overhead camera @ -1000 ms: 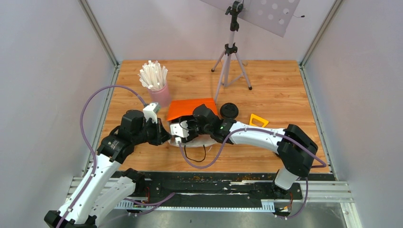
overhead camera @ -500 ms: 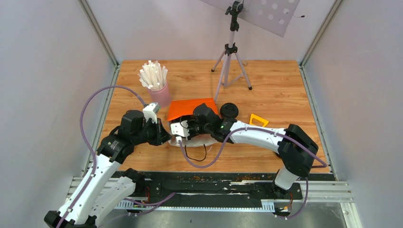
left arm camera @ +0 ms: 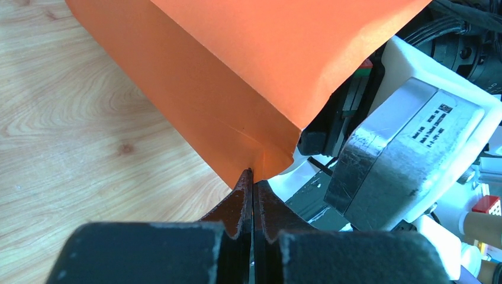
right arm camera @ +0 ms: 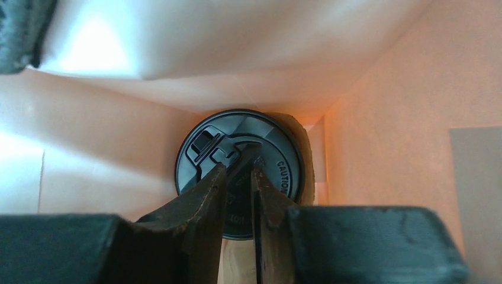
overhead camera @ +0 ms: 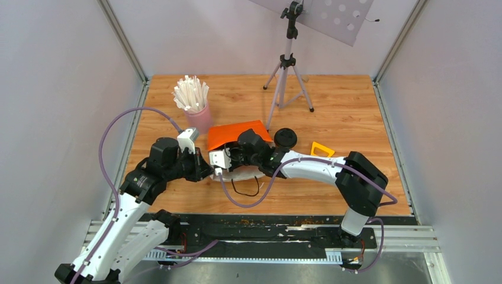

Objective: Pack the takeout coffee

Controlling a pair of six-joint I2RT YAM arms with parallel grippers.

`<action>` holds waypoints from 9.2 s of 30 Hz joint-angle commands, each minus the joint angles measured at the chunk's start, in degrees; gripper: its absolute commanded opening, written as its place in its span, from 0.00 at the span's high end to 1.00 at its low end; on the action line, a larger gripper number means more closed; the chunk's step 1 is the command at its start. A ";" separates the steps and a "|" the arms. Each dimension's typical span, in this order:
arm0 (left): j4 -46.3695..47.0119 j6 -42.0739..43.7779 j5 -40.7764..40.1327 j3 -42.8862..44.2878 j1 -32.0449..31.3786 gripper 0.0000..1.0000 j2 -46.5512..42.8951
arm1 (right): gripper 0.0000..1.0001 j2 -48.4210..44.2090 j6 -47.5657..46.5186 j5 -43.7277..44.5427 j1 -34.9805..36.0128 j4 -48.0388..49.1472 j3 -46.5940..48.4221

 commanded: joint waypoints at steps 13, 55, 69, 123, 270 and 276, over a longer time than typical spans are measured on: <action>0.75 0.09 0.32 2.76 0.01 1.00 0.11 | 0.75 2.99 0.50 0.47 0.12 8.06 -0.11; 0.23 2.31 1.48 3.17 0.03 1.00 -1.00 | 0.62 -11.56 7.51 -5.55 -0.78 -9.67 -1.77; 0.90 1.55 2.61 3.52 0.03 1.00 -0.49 | 0.64 -4.22 2.99 -0.44 0.27 -6.61 -0.48; 1.24 -0.69 3.86 5.04 0.03 0.98 0.39 | 0.11 -6.23 2.66 -6.00 -0.72 -15.57 3.75; -2.46 2.39 3.69 4.55 0.03 0.98 -2.09 | 0.41 -1.46 -3.04 -2.41 -1.13 1.42 -2.09; -4.80 3.85 3.60 5.00 0.03 0.98 -2.82 | 0.44 -3.21 0.48 -0.39 -2.06 5.30 -5.05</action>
